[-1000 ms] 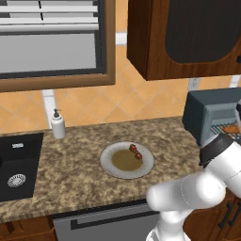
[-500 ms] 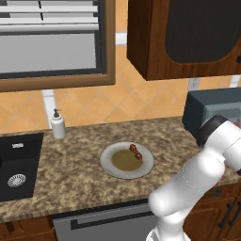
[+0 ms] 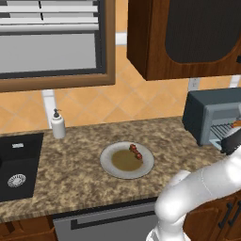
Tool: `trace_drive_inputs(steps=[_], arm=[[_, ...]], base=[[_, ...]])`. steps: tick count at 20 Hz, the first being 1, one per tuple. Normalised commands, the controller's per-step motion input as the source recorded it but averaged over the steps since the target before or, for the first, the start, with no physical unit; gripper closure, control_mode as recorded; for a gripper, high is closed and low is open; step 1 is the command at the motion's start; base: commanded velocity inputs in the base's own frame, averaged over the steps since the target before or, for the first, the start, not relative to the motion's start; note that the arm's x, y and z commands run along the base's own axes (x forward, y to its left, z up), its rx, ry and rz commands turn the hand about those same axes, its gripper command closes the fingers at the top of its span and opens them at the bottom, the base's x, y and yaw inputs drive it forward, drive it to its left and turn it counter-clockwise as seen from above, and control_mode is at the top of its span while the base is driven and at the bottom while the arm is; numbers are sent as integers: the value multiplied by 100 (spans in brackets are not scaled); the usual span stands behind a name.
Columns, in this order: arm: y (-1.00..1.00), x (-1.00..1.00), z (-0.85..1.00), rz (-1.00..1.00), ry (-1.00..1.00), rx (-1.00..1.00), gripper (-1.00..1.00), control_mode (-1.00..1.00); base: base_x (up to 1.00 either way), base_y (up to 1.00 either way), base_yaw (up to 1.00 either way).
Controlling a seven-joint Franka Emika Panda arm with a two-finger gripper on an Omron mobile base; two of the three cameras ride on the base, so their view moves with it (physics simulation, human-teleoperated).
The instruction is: Pick up the kebab skewer and baguette bread, and place them inside the toaster oven. Close the toaster oven door and start by setting the timer.
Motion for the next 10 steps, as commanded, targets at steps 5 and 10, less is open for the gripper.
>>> trace_drive_inputs(steps=[5,10], arm=[[-7,27,-9,2,0,0,100,-100],[21,6,-5,-1,0,0,100,-100]], base=[[0,0,0],[0,0,0]])
